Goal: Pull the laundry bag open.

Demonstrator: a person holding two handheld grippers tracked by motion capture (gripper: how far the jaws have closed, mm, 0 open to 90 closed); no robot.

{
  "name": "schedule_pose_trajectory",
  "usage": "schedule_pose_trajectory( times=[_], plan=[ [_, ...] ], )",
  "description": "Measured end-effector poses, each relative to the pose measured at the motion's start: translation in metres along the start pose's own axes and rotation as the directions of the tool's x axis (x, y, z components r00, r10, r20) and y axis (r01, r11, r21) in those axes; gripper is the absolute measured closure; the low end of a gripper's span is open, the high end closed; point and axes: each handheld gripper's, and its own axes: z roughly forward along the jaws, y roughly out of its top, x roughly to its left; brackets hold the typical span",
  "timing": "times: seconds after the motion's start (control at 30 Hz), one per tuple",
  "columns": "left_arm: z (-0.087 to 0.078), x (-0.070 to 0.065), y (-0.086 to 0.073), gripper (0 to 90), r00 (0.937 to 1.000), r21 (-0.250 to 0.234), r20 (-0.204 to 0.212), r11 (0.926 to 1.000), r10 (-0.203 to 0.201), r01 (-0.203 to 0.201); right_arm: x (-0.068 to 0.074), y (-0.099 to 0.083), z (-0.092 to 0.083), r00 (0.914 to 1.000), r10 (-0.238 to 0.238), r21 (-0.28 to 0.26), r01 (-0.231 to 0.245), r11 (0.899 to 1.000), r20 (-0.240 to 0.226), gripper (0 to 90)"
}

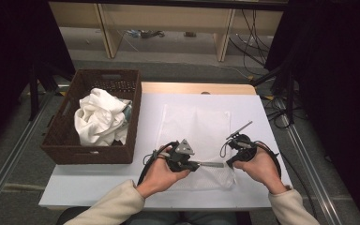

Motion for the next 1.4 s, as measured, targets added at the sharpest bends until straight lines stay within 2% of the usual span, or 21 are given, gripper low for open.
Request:
schedule_pose_trajectory(
  times=[0.03,0.1,0.13,0.23,0.37,0.4,0.43,0.47,0.57,0.63,0.7,0.73,0.8,0.9,1.0,1.1,1.13,1.17,1.3,1.33,1.4],
  plan=[
    [-0.001,0.000,0.000,86.2,1.0000,-0.008,0.002,0.9999,0.008,-0.008,0.000,0.000,0.000,1.0000,0.000,0.000,0.000,1.000,0.000,87.4],
    [-0.002,0.000,-0.002,86.2,0.9997,0.002,-0.003,0.9997,-0.022,0.022,0.000,0.000,0.000,1.0000,0.004,0.001,-0.004,1.000,0.004,87.4],
    [-0.003,0.001,-0.001,86.2,0.9999,0.004,-0.003,0.9999,-0.012,0.012,-0.001,0.000,0.000,0.9999,-0.012,-0.003,0.012,1.000,0.003,87.4],
    [-0.004,0.001,-0.002,86.3,0.9999,0.000,-0.001,0.9999,-0.016,0.016,0.000,0.000,0.000,1.0000,0.000,0.001,0.000,1.000,0.008,87.5],
    [-0.005,0.003,-0.003,86.2,0.9999,0.010,-0.007,0.9998,-0.015,0.015,-0.002,0.000,0.000,0.9999,-0.014,-0.002,0.014,1.000,0.005,87.4],
    [-0.006,0.002,-0.003,86.2,0.9998,0.009,-0.006,0.9997,-0.021,0.021,0.001,0.000,-0.001,0.9996,0.027,0.012,-0.027,1.000,0.005,87.5],
    [-0.007,0.002,-0.002,86.3,1.0000,0.008,-0.005,1.0000,0.000,0.000,0.001,0.000,-0.001,0.9999,0.015,0.002,-0.015,1.000,0.008,87.5],
    [-0.007,0.002,-0.003,86.2,0.9998,0.004,-0.007,0.9998,-0.018,0.018,0.000,0.001,0.000,1.0000,-0.001,0.002,0.001,1.000,0.009,87.4],
    [-0.008,0.003,-0.004,86.2,0.9996,0.009,-0.006,0.9996,-0.027,0.027,0.000,0.000,-0.001,0.9997,0.022,0.013,-0.022,1.000,0.007,87.4],
    [-0.009,0.004,-0.004,86.2,0.9999,0.011,-0.009,0.9999,-0.011,0.011,0.000,0.000,-0.001,0.9998,0.020,0.015,-0.021,1.000,0.009,87.4],
    [-0.009,0.004,-0.005,86.2,0.9996,0.001,-0.006,0.9996,-0.027,0.027,-0.001,0.000,0.000,0.9999,-0.014,0.001,0.014,1.000,0.006,87.4],
    [-0.010,0.005,-0.006,86.2,0.9997,0.007,-0.008,0.9997,-0.025,0.025,0.000,0.000,0.000,1.0000,0.004,0.008,-0.004,1.000,0.004,87.4],
    [-0.011,0.005,-0.006,86.3,0.9999,0.009,-0.011,0.9999,-0.012,0.012,0.000,0.000,0.000,0.9999,-0.010,0.012,0.010,1.000,0.002,87.4],
    [-0.012,0.004,-0.006,86.2,0.9997,0.000,-0.009,0.9997,-0.024,0.024,0.000,0.000,-0.001,0.9999,-0.012,0.008,0.012,1.000,0.000,87.4],
    [-0.013,0.006,-0.007,86.3,1.0000,0.015,-0.008,0.9999,-0.006,0.006,0.001,0.000,-0.001,1.0000,-0.005,0.000,0.005,1.000,0.003,87.4],
    [-0.014,0.006,-0.008,86.2,0.9998,0.008,-0.007,0.9998,-0.018,0.018,0.001,0.000,-0.001,0.9999,-0.012,-0.006,0.012,1.000,0.000,87.4],
    [-0.013,0.006,-0.009,86.2,0.9992,0.001,0.001,0.9992,-0.040,0.040,0.001,0.000,-0.001,0.9999,-0.012,-0.006,0.012,1.000,0.000,87.4],
    [-0.015,0.008,-0.009,86.2,0.9999,0.023,-0.001,0.9996,-0.013,0.013,0.001,0.000,-0.001,0.9999,-0.012,-0.003,0.012,1.000,0.002,87.4],
    [-0.016,0.005,-0.009,86.2,0.9999,0.013,-0.009,0.9998,-0.014,0.014,0.002,0.001,-0.002,1.0000,-0.006,0.014,0.006,1.000,-0.006,87.5],
    [-0.015,0.006,-0.010,86.2,0.9998,0.009,-0.005,0.9998,-0.018,0.018,0.000,0.000,-0.001,0.9998,-0.019,0.001,0.019,1.000,-0.001,87.5],
    [-0.015,0.006,-0.010,86.3,0.9997,0.011,-0.005,0.9997,-0.022,0.022,0.001,0.000,-0.001,1.0000,-0.007,0.000,0.007,1.000,-0.003,87.4]
  ],
)
